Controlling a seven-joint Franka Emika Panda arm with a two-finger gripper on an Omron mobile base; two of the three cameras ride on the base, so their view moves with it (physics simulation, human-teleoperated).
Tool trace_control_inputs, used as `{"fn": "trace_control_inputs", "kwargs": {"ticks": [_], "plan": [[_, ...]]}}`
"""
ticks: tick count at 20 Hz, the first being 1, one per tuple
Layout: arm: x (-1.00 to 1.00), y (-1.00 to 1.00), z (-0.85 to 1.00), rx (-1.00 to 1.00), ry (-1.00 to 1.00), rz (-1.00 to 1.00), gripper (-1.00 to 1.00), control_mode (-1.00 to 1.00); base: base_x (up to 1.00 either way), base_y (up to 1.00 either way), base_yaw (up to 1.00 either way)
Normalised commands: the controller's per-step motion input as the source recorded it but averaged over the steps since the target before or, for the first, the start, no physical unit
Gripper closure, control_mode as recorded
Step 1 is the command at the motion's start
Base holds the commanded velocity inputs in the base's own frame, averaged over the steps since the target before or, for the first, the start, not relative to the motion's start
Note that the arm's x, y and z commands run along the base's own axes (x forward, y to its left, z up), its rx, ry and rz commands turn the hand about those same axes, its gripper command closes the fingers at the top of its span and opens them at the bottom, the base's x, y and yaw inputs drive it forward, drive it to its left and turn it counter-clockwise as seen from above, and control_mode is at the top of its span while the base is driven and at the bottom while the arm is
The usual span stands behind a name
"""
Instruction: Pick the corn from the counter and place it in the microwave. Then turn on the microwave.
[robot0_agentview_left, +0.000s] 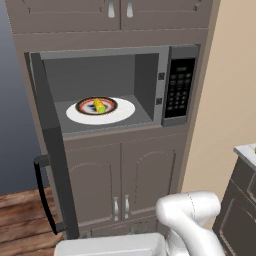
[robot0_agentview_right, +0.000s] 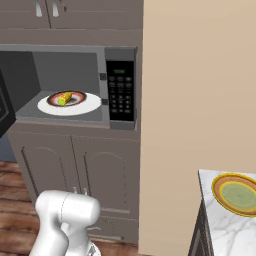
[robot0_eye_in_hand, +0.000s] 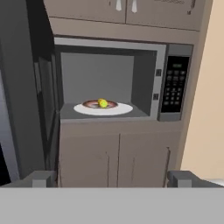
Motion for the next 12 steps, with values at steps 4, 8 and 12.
{"fn": "trace_control_inputs", "kwargs": {"ticks": [4, 8, 12], "plan": [[0.22, 0.34, -0.21, 0.0, -0.02, -0.06, -1.0, -1.0, 0.0, 0.0, 0.0], [0.2, 0.36, -0.25, 0.0, -0.02, -0.07, -1.0, -1.0, 0.0, 0.0, 0.0], [0.25, 0.39, -0.3, 0.0, 0.0, -0.07, -1.0, -1.0, 0.0, 0.0, 0.0]]}}
